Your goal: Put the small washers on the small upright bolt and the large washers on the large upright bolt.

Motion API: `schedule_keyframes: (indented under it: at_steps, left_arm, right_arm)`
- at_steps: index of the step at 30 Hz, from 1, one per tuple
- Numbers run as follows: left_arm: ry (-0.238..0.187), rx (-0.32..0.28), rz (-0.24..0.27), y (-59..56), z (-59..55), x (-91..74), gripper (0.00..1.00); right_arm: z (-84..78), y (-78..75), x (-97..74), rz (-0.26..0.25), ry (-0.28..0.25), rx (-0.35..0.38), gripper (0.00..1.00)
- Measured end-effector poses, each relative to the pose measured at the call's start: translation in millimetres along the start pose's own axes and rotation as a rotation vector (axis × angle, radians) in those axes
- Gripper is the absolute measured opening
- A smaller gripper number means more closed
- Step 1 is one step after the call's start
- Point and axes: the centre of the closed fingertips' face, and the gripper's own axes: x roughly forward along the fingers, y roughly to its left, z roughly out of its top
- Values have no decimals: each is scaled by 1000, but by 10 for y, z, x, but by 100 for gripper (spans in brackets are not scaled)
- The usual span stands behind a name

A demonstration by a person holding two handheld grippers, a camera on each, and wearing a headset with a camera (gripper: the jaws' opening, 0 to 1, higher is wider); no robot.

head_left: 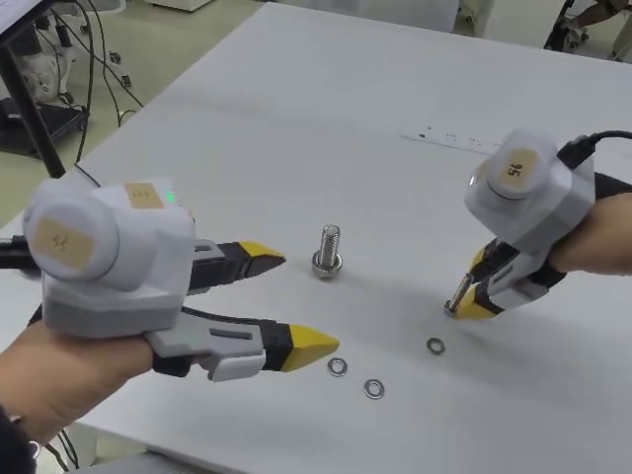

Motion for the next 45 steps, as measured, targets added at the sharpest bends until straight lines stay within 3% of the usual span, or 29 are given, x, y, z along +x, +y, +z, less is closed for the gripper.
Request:
schedule_keyframes:
  at_steps: [9, 18, 25, 45]
  left_arm:
    - [6, 9, -12, -24, 15, 35, 60]
    - [10, 23, -24, -57, 31, 53, 60]
    - [7, 29, -29, -79, 48, 54, 60]
    - [0, 32, -25, -60, 57, 27, 59]
  right_arm:
    - [-38, 112, -148, -7, -35, 25, 28]
    - [-95, 329, -164, 17, -36, 38, 27]
    - [-30, 490, -85, 47, -41, 32, 27]
    - [88, 504, 214, 66, 11, -36, 23]
